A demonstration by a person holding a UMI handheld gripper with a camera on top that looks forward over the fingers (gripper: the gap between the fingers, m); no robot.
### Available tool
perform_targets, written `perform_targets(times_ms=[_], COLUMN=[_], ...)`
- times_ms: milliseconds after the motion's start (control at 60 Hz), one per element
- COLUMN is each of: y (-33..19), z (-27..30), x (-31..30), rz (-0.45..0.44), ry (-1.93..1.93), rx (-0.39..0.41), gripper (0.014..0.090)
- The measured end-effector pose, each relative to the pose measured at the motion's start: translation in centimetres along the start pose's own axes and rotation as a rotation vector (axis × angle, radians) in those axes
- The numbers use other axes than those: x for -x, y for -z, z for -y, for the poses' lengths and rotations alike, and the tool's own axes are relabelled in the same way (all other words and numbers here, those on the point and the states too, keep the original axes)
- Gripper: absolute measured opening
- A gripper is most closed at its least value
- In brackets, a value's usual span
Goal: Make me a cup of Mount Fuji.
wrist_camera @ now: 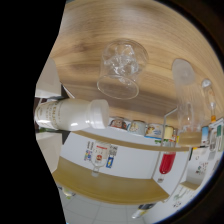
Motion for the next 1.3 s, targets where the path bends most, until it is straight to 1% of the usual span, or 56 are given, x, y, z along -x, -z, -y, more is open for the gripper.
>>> perform_targets(times_ms=[167, 317, 383, 417, 467, 517, 583, 633, 683, 783, 867, 917, 1017, 1100, 1300], y=[-0.2, 0.3, 1.0, 1.4, 2.4, 3.4, 5.0, 5.8, 5.9, 5.4, 4.1, 2.8, 1.0, -0.3, -1.3], z=[0.7, 0.6, 1.0, 1.1, 1.6, 1.6, 2.3, 1.9, 0.7, -0.5, -1.0, -1.0, -1.2, -1.2, -0.9], x=[-0.2, -0.8, -1.3, -2.3, -3.4, -5.1, -7.3, -8.4, -8.8, -7.7, -5.1, -3.0, 0.8, 3.4, 6.0], rz=[-0.020, 0.001, 0.010, 0.001, -0.005, -0.029, -0.025, -0.022, -0.023, 0.017, 0.076, 0.111, 0.167, 0.206, 0.253], ry=[0.200, 0.080, -0.066, -0.147, -0.305, -0.470, -0.767, -0.971, -1.128, -1.383, -1.552, -1.628, -1.737, -1.790, -1.795], rx=[-0.039, -0.041, -0.061, -0.063, -0.106, -0.135, -0.223, -0.263, -0.249, -0.234, -0.208, -0.179, -0.120, -0.089, -0.083], gripper=[0.0471, 0.0476, 0.0476, 0.0476, 0.0477, 0.0481, 0.0480, 0.0480, 0.0479, 0.0479, 0.0478, 0.0477, 0.0478, 0.0474, 0.0480])
